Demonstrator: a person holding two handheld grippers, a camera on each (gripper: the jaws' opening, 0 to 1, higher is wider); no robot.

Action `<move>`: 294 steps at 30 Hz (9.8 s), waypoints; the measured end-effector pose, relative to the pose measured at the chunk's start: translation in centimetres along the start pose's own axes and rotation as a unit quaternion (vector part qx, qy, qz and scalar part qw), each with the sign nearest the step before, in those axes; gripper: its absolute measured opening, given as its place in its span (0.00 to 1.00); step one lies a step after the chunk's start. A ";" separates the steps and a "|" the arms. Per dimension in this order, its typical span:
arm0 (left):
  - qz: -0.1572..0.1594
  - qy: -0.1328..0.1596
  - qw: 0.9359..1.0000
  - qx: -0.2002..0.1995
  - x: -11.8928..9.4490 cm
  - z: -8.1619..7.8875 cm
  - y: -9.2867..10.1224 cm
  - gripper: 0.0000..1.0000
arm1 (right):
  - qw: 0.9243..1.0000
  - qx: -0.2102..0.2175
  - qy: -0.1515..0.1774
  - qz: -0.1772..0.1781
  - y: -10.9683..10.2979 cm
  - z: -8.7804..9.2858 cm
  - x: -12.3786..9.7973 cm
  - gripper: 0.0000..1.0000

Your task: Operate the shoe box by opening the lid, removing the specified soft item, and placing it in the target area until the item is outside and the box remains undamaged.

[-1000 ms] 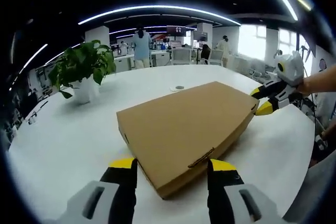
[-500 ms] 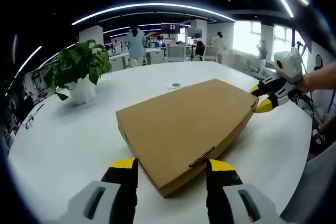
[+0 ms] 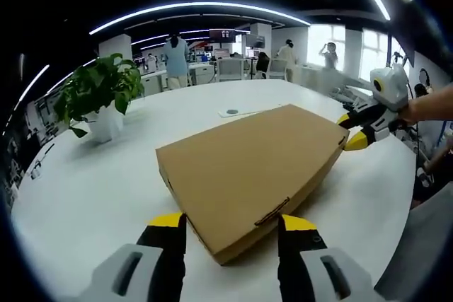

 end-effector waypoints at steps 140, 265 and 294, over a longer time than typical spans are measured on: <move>0.049 -0.059 0.996 0.046 -9.2 7.0 -2.6 0.54 | 0.996 0.052 0.054 0.037 -15.5 0.5 -2.5 0.30; -0.077 0.082 0.992 0.065 -6.9 -11.8 -9.5 0.04 | 0.987 0.019 0.109 0.115 -3.7 -12.8 -5.1 0.23; -0.070 0.072 0.994 0.042 -5.4 -12.6 -10.4 0.02 | 0.986 0.068 0.074 0.137 -3.6 -7.6 -2.3 0.17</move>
Point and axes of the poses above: the point that each gripper's makers call its tool centre point, and the gripper's own axes: x roughly forward along the fingers, y roughly to its right, z roughly out of its underside, the point moved 3 cm from there along -x, roughly backward along the fingers, and after that the axes turned 5 degrees about -x, right-handed, at the moved point
